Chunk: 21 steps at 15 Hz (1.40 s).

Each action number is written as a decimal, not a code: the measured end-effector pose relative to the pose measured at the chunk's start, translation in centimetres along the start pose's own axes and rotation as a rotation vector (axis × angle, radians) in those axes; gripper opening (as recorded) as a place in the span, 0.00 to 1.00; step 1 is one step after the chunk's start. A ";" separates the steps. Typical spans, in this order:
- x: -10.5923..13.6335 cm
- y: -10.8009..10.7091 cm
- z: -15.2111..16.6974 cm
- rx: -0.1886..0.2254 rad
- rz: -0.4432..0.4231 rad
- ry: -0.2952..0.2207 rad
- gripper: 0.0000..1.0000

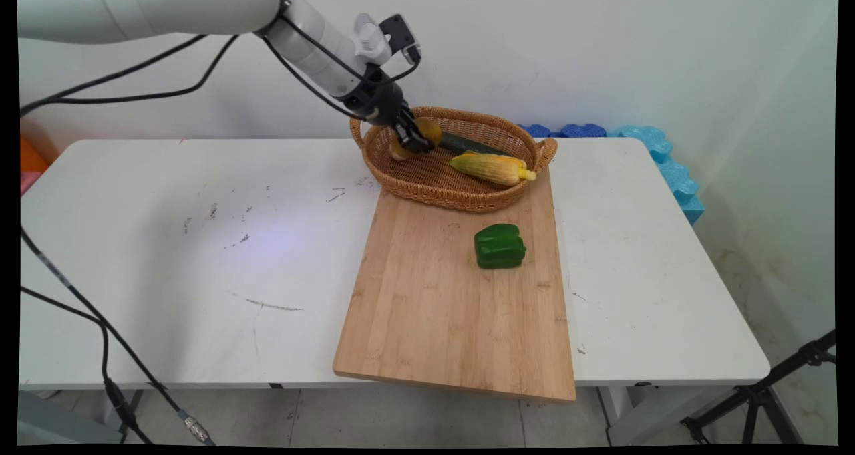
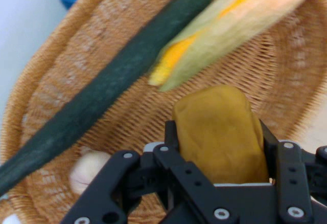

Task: Place the picked object on the cutting board

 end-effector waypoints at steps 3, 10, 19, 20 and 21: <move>-0.4 1.8 -1.8 -0.037 0.049 0.001 0.00; -2.4 5.8 -3.3 -0.138 0.124 -0.019 0.00; -5.0 8.1 0.6 -0.213 0.167 -0.043 0.00; -5.2 8.2 1.2 -0.218 0.168 -0.045 0.00; -5.5 8.4 1.9 -0.223 0.168 -0.047 0.00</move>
